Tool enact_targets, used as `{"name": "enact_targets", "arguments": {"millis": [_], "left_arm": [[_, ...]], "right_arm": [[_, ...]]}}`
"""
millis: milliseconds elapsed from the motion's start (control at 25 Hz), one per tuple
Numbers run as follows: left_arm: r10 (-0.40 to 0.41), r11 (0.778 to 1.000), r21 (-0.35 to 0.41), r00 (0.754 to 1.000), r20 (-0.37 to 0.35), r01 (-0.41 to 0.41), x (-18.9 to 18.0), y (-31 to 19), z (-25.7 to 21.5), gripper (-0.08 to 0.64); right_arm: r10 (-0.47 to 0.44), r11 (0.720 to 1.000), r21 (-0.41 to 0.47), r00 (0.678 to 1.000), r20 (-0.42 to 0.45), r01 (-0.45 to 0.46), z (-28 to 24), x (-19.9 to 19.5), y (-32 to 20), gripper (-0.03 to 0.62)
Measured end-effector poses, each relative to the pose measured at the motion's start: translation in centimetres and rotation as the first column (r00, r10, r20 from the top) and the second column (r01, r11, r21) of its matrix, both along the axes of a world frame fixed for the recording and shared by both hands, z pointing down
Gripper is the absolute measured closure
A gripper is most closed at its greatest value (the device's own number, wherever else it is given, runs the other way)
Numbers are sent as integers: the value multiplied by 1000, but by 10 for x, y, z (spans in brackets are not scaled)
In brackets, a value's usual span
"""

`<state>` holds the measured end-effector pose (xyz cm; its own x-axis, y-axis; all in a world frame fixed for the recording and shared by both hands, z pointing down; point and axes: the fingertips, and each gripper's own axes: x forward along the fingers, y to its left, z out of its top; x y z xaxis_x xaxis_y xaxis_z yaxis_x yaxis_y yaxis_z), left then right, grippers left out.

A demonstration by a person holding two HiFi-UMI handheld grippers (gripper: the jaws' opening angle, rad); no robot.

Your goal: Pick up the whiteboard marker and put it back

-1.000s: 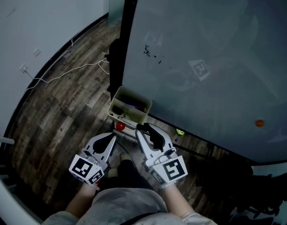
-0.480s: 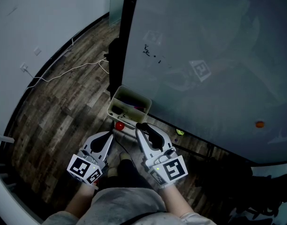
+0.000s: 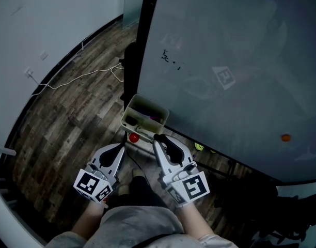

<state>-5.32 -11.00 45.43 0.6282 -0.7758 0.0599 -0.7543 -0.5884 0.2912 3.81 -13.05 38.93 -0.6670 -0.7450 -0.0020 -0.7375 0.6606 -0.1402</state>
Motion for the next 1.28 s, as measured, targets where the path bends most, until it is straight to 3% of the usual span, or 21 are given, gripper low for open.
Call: {"name": "enact_targets", "arguments": {"millis": [1280], "left_arm": [[4, 997, 83, 1000, -24, -2, -1, 1, -40, 545]], "right_arm": [[-2, 998, 69, 1000, -13, 3, -52, 4, 6, 511]]}}
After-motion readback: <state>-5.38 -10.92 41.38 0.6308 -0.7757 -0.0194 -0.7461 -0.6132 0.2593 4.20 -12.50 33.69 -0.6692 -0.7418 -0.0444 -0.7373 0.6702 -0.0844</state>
